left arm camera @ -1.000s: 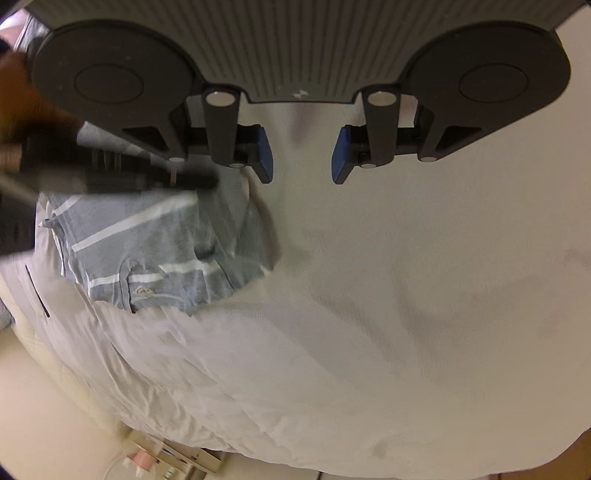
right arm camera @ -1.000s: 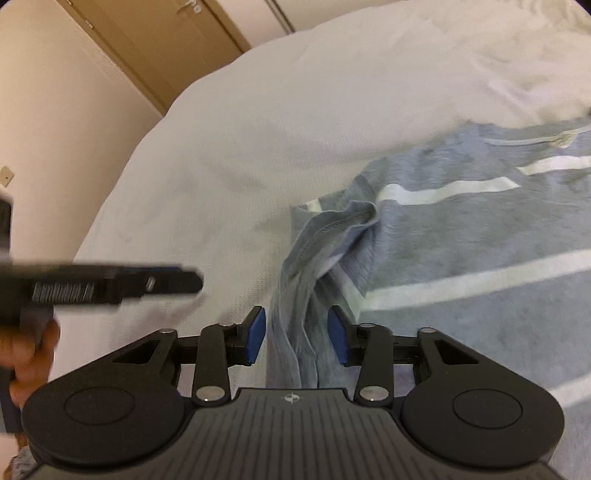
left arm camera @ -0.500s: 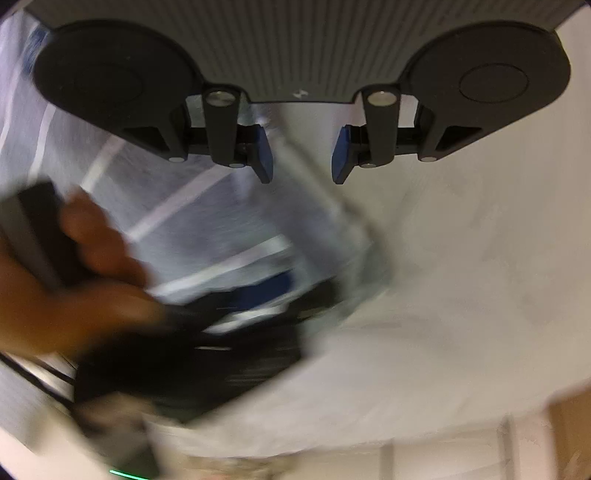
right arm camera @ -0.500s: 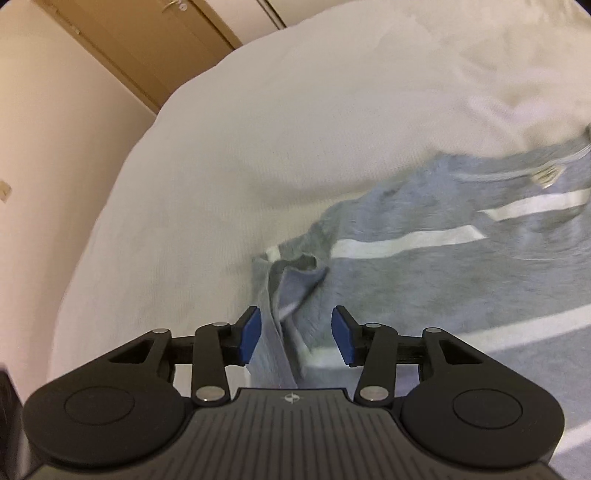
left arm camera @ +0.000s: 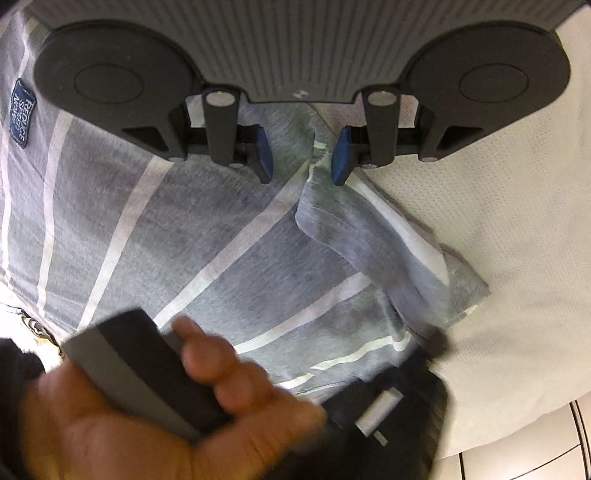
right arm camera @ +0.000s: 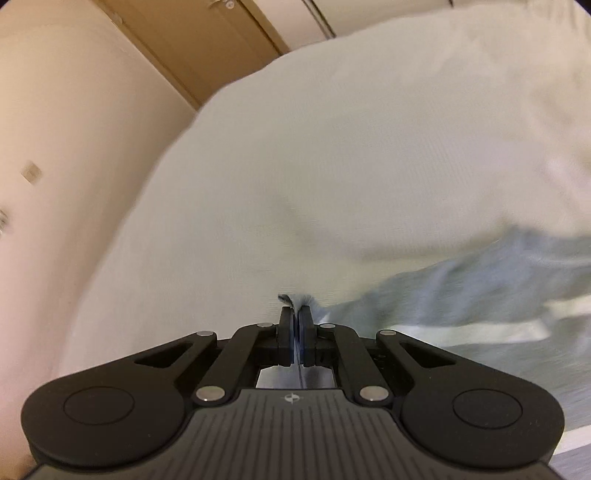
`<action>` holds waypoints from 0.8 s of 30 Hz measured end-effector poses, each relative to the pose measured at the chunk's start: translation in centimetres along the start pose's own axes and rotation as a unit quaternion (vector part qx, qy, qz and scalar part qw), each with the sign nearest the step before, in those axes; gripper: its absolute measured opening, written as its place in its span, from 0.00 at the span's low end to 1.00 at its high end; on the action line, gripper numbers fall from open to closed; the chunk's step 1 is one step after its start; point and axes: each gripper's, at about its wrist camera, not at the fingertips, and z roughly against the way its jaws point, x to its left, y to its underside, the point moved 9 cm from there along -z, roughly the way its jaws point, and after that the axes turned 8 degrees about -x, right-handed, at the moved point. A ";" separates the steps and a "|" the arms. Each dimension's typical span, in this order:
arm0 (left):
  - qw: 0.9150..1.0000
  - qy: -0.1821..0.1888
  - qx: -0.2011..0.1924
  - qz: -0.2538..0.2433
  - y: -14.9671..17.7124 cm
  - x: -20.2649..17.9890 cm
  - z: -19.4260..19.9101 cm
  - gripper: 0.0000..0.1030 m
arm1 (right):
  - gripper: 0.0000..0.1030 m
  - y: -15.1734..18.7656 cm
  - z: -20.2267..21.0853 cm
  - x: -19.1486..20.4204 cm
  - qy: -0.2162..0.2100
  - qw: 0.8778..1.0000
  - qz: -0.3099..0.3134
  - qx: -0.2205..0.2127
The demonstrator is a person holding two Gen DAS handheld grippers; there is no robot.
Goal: Fold clothes
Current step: 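Grasp the folded edge with the right gripper while the left gripper presses the fold flat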
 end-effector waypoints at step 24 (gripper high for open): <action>0.991 -0.031 -0.012 0.131 -6.4 14.2 -5.4 0.31 | 0.04 11.9 5.7 -1.0 -0.034 0.982 -0.182 0.033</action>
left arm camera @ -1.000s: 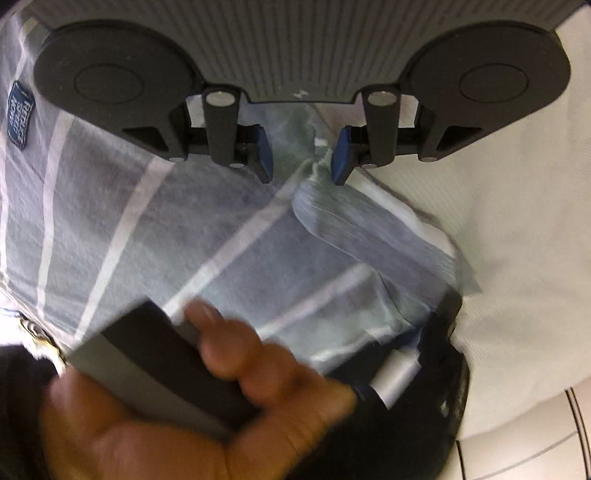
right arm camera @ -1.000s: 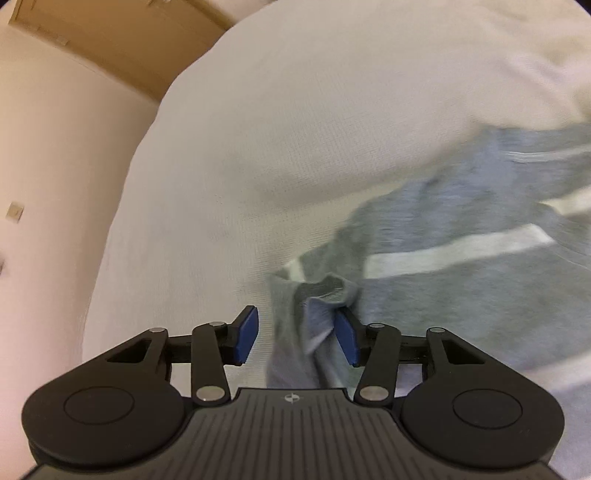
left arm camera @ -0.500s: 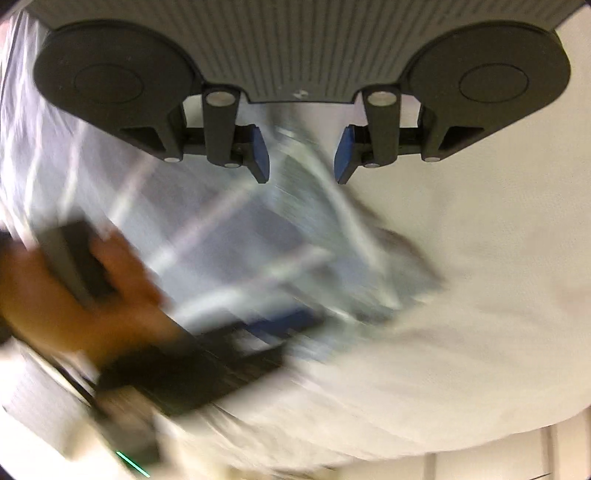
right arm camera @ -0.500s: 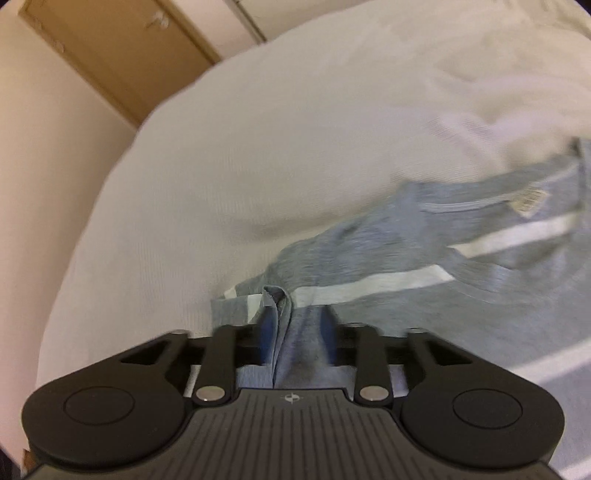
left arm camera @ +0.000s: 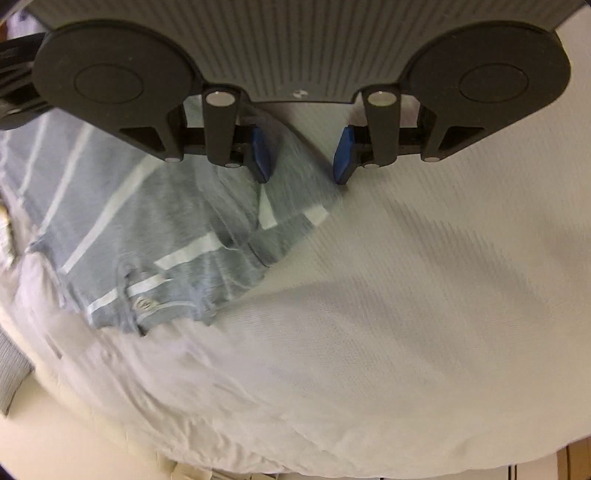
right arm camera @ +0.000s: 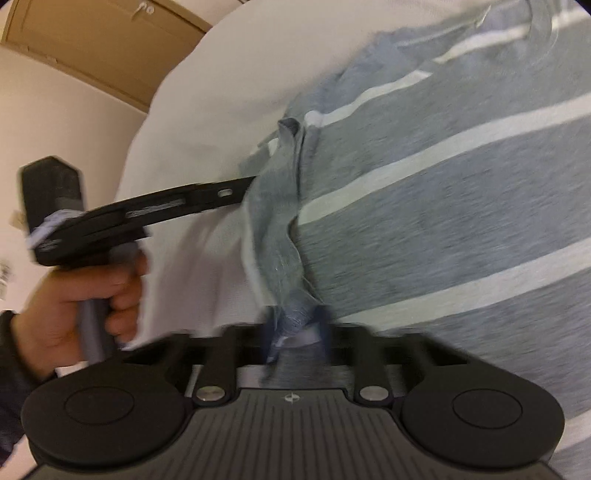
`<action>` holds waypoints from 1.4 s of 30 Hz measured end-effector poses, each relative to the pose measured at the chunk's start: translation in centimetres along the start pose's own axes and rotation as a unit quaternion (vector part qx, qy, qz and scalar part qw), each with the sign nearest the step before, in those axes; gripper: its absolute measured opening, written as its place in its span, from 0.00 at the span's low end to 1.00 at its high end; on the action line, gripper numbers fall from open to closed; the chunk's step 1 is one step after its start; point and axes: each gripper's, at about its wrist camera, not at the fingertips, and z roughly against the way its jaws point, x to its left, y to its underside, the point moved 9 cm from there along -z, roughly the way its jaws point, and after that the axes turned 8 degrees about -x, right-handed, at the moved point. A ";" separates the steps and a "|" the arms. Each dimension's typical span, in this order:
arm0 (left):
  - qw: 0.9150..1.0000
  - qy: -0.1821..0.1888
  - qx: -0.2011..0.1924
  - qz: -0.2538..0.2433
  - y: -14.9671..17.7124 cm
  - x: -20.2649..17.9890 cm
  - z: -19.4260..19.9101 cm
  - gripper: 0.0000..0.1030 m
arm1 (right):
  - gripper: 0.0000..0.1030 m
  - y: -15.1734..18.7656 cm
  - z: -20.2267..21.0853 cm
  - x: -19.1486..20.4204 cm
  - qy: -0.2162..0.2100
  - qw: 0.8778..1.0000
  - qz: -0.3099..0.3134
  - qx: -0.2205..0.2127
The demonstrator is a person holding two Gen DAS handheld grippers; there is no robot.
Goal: Fold clothes
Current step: 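Grasp the folded edge with the right gripper while the left gripper presses the fold flat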
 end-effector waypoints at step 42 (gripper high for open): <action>0.999 0.001 0.039 -0.026 2.8 -2.4 1.2 0.32 | 0.35 4.1 -1.5 0.9 -0.033 0.997 -0.061 -0.018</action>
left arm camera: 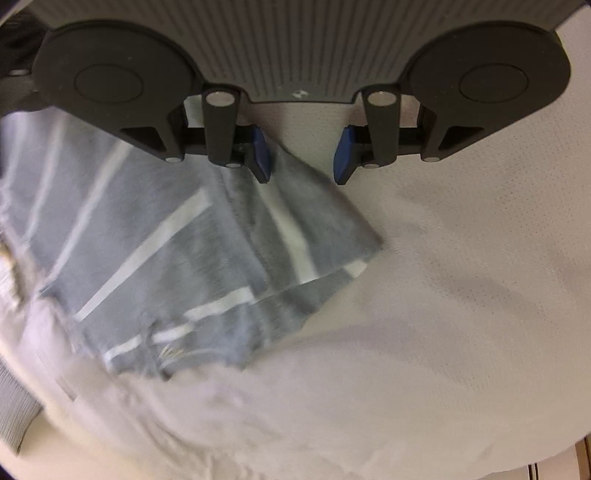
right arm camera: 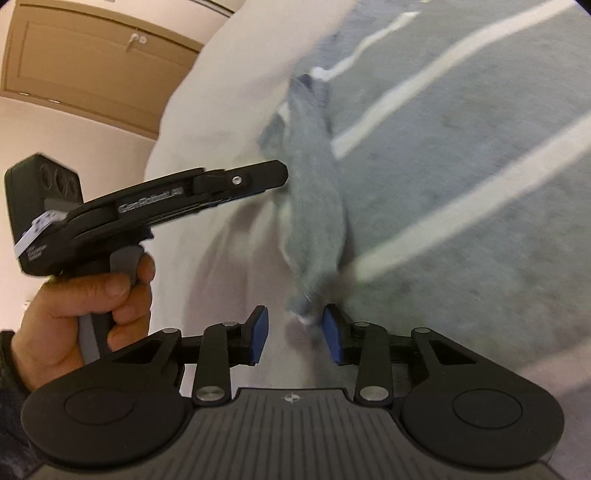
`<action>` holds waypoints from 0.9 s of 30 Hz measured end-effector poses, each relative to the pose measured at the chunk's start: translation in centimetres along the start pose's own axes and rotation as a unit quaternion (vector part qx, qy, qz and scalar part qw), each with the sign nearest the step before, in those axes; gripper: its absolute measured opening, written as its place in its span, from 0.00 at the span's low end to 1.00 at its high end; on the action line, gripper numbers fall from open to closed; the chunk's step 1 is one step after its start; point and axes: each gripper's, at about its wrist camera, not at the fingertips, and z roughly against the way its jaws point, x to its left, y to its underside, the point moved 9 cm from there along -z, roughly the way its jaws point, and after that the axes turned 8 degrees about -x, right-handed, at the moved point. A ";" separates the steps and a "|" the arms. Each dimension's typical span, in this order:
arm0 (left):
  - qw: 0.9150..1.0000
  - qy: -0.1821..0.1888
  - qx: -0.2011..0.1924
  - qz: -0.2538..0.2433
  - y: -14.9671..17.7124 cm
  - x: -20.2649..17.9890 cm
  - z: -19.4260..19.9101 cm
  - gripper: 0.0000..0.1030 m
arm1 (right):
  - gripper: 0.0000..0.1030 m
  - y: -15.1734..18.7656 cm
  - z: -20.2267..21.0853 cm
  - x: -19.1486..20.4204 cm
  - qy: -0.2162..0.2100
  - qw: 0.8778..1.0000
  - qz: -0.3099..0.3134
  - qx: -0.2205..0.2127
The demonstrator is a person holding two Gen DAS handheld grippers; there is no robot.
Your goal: Fold clothes
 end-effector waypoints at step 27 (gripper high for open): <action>0.986 0.021 0.014 -0.167 7.2 -9.4 4.8 0.26 | 0.37 2.9 13.1 -1.2 0.108 0.991 0.063 -0.037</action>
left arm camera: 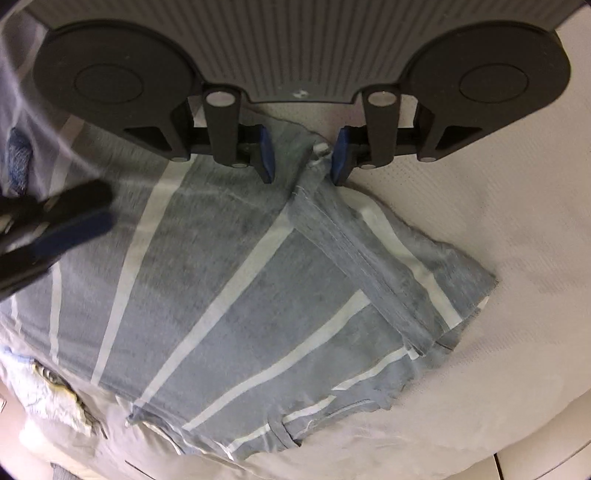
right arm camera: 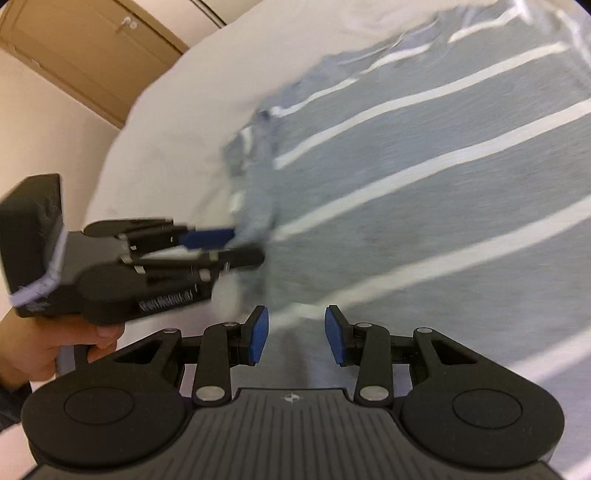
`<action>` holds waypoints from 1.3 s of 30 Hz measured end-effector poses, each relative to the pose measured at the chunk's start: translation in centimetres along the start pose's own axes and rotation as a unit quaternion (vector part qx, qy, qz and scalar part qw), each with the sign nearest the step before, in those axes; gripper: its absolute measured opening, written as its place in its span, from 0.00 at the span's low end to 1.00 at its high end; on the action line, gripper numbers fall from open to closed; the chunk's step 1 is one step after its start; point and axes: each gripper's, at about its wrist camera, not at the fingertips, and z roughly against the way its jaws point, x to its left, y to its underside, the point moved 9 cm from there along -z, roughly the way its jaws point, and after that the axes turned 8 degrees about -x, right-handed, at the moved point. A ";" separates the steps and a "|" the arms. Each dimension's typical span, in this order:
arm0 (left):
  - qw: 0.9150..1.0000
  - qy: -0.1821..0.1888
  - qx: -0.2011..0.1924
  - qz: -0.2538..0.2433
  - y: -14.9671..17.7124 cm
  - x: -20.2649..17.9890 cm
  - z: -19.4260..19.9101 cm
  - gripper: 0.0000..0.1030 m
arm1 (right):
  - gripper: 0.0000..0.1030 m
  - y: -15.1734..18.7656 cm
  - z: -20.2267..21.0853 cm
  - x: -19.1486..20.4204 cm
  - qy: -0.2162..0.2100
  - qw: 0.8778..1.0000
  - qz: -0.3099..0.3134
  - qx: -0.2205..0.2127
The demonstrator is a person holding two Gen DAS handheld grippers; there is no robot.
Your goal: Fold clothes
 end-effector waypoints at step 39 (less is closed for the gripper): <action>0.991 -0.104 -0.056 0.059 -13.0 -24.8 5.6 0.75 | 0.52 -9.0 25.1 -19.8 0.109 0.986 0.039 -0.123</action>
